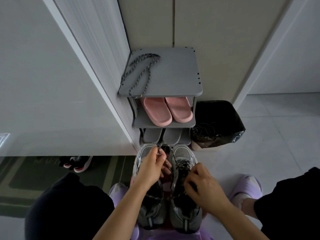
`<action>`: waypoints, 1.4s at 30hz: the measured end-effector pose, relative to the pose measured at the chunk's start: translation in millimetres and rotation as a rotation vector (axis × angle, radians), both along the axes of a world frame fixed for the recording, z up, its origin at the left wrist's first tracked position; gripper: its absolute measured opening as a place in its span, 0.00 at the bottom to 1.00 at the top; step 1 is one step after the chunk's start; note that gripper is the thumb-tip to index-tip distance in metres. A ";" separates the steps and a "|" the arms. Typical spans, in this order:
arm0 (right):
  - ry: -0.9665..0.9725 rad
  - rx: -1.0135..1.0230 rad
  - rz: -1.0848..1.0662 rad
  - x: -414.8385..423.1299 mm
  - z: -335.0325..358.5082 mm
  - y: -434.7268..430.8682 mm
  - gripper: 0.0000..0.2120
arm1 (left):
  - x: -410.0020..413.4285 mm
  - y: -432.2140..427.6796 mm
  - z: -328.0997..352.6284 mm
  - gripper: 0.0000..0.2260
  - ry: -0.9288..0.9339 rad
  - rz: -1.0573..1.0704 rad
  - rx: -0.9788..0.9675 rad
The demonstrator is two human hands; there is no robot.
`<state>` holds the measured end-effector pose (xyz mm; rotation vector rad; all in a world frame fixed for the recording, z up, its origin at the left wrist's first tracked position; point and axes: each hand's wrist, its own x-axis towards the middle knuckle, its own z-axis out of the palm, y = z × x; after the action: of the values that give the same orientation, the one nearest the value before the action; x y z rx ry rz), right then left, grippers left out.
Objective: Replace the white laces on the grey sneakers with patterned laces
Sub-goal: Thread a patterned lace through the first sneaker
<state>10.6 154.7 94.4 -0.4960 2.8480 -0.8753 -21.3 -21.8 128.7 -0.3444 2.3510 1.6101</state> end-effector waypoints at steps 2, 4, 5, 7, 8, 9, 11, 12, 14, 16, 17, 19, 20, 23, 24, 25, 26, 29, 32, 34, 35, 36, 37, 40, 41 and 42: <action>0.028 0.031 -0.069 -0.4 0.8 -8.7 0.13 | -0.6 4.3 1.3 0.05 0.021 -0.019 -0.020; -0.008 0.049 -0.108 -0.6 2.7 -17.2 0.10 | 0.3 8.3 -1.8 0.03 0.036 -0.063 -0.075; -0.042 0.046 -0.120 -0.9 2.8 -19.9 0.10 | 1.3 9.7 -4.0 0.03 0.032 -0.084 -0.098; -0.094 0.037 -0.123 -3.7 3.9 -21.7 0.12 | 3.6 11.3 -8.9 0.07 0.006 -0.128 -0.104; -0.132 0.018 -0.129 -5.9 4.2 -21.8 0.12 | 4.6 11.7 -10.6 0.09 -0.015 -0.150 -0.094; -0.186 -0.007 -0.142 -8.4 4.8 -21.5 0.13 | 5.4 11.9 -11.3 0.09 -0.038 -0.172 -0.085; -0.291 -0.052 -0.150 -13.2 4.3 -20.4 0.14 | 6.2 11.3 -10.9 0.06 -0.050 -0.232 -0.142; -0.321 -0.052 -0.136 -14.7 2.7 -20.8 0.15 | 6.2 11.0 -10.9 0.05 -0.029 -0.267 -0.208; -0.325 -0.044 -0.112 -17.2 1.2 -23.1 0.12 | 6.5 11.3 -11.1 0.05 0.029 -0.291 -0.354; -0.330 -0.066 -0.131 -19.4 4.0 -26.3 0.10 | 7.6 12.2 -11.8 0.04 0.074 -0.257 -0.419; -0.339 -0.084 -0.145 -20.7 5.1 -27.5 0.09 | 7.8 12.4 -12.7 0.02 0.088 -0.227 -0.404; -0.395 -0.117 -0.178 -23.4 7.4 -28.2 0.11 | 7.4 11.9 -14.3 0.04 0.077 -0.168 -0.295; -0.431 -0.142 -0.194 -24.2 8.3 -28.1 0.14 | 7.1 10.8 -15.0 0.06 0.049 -0.153 -0.221; -0.485 -0.187 -0.240 -25.9 9.9 -27.9 0.12 | 5.8 7.0 -16.2 0.11 -0.009 -0.160 -0.095; -0.492 -0.192 -0.248 -25.9 10.6 -28.1 0.11 | 5.8 6.1 -17.5 0.11 -0.003 -0.170 -0.097; -0.501 -0.197 -0.250 -25.3 12.3 -28.6 0.11 | 6.0 5.5 -17.8 0.11 0.015 -0.174 -0.104; -0.511 -0.201 -0.248 -24.5 13.4 -29.1 0.12 | 6.1 4.9 -17.8 0.10 0.044 -0.168 -0.117; -0.528 -0.170 -0.248 -24.7 16.2 -30.7 0.15 | 6.8 5.4 -13.7 0.07 0.134 -0.122 -0.140; -0.528 -0.125 -0.262 -27.6 14.0 -31.4 0.17 | 9.4 7.3 -14.0 0.07 0.123 -0.180 -0.205; -0.532 -0.144 -0.281 -28.1 12.4 -31.6 0.15 | 10.8 7.1 -18.3 0.04 0.082 -0.276 -0.256; -0.535 -0.163 -0.288 -27.9 11.7 -31.5 0.13 | 10.7 6.8 -19.2 0.04 0.072 -0.323 -0.299; -0.540 -0.185 -0.295 -27.3 11.0 -31.3 0.13 | 10.5 6.7 -19.4 0.05 0.068 -0.354 -0.342; -0.543 -0.207 -0.303 -26.9 10.6 -30.9 0.13 | 9.8 6.8 -19.3 0.06 0.061 -0.372 -0.375; -0.524 -0.230 -0.306 -26.3 8.8 -29.5 0.14 | 9.1 10.9 -18.5 0.08 0.043 -0.443 -0.534; -0.523 -0.229 -0.302 -26.6 8.3 -29.4 0.13 | 9.9 12.8 -17.9 0.09 0.040 -0.455 -0.578; -0.526 -0.227 -0.296 -27.0 8.1 -29.2 0.13 | 10.5 14.0 -16.5 0.09 0.042 -0.445 -0.595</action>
<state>-16.5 125.5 102.5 0.1358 2.3766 -1.1787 -10.8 -7.8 112.1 0.1057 2.6518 0.7142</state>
